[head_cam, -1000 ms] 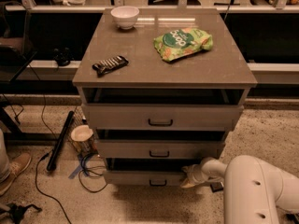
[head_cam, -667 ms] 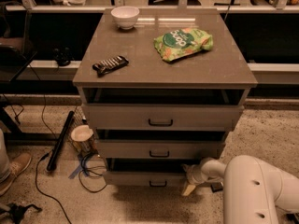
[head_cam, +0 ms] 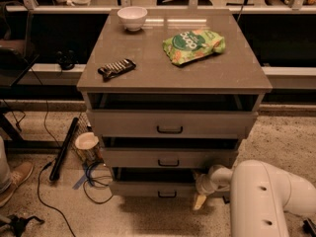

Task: Open bottom drawer

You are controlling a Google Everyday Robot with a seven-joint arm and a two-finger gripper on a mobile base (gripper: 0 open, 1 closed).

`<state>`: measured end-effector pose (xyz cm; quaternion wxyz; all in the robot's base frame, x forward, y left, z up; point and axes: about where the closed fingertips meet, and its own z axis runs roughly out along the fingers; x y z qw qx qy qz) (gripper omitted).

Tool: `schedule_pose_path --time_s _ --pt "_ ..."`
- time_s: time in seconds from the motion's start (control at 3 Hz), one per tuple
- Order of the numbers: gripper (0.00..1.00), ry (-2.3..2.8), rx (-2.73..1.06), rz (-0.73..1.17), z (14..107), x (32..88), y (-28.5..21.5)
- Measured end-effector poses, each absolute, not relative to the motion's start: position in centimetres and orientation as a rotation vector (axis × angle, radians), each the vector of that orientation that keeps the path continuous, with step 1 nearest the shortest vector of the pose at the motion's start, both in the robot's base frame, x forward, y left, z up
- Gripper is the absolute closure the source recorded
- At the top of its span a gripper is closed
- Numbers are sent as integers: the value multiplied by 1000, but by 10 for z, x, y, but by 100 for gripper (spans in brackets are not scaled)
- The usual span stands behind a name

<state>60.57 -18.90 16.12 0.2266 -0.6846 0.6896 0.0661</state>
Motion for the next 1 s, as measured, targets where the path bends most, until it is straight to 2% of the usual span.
schedule_pose_path --time_s 0.33,0.67,1.0 --pt "0 1944 -1932 224 160 592 -188" --pt "14 1982 -1953 257 158 577 -188" --pt "38 2011 -1959 280 156 562 -187"
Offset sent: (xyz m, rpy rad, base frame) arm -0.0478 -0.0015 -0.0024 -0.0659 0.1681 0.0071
